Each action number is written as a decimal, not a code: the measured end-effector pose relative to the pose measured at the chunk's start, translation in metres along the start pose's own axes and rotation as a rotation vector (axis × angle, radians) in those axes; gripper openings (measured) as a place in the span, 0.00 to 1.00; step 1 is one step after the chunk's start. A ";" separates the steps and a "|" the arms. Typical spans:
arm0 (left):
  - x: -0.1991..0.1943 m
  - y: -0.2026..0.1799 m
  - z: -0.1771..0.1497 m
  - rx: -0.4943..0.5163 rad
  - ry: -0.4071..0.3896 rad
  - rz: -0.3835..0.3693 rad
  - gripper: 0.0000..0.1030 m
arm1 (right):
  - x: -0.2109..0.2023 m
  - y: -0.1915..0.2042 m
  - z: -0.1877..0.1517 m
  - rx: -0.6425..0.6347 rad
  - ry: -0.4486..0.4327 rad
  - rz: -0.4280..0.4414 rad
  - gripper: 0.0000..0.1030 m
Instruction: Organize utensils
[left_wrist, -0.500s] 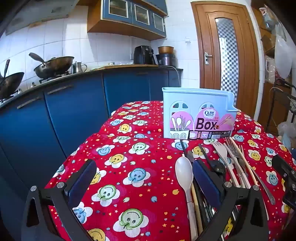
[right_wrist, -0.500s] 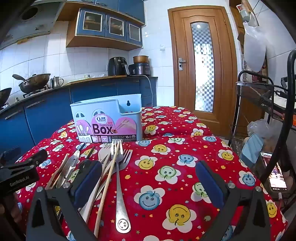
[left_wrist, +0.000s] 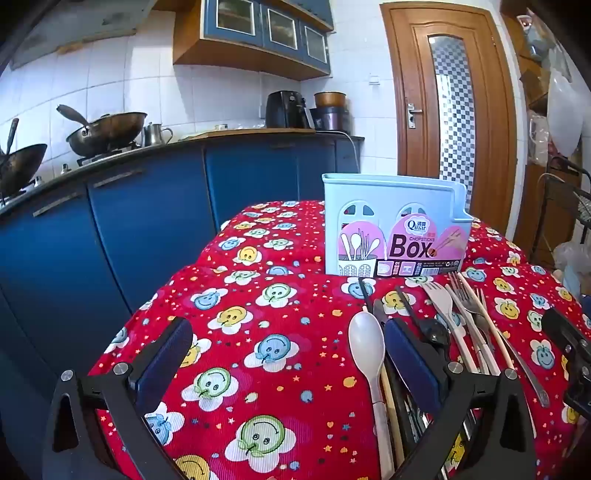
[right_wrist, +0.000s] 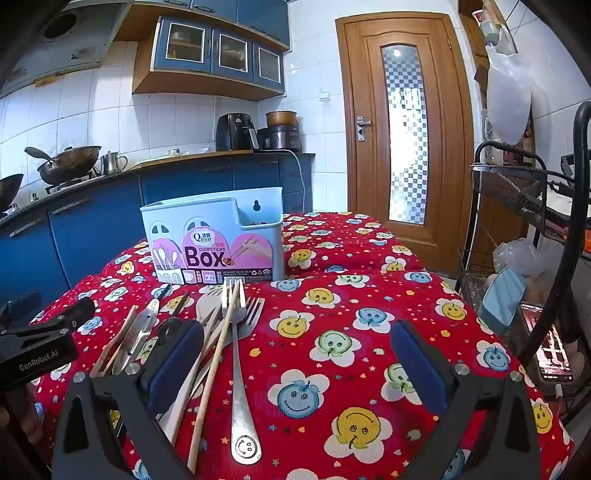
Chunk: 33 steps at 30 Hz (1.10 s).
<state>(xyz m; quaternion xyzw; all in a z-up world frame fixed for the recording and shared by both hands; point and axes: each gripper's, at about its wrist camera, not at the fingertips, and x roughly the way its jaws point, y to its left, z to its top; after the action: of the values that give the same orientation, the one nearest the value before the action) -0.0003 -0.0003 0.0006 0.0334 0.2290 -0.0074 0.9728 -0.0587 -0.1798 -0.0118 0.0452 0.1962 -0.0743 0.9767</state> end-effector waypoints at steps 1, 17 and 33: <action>0.000 0.000 0.000 0.000 0.000 -0.001 1.00 | 0.000 0.000 0.000 0.000 0.000 0.000 1.00; 0.000 -0.002 0.000 -0.003 0.000 -0.002 1.00 | 0.000 0.000 0.000 0.000 0.000 0.000 1.00; 0.000 -0.003 0.000 -0.002 -0.001 0.000 1.00 | 0.000 0.000 0.000 -0.001 0.000 0.000 1.00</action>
<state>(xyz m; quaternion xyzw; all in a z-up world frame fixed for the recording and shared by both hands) -0.0008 -0.0036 0.0000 0.0325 0.2286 -0.0073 0.9730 -0.0585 -0.1801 -0.0122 0.0448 0.1964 -0.0745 0.9767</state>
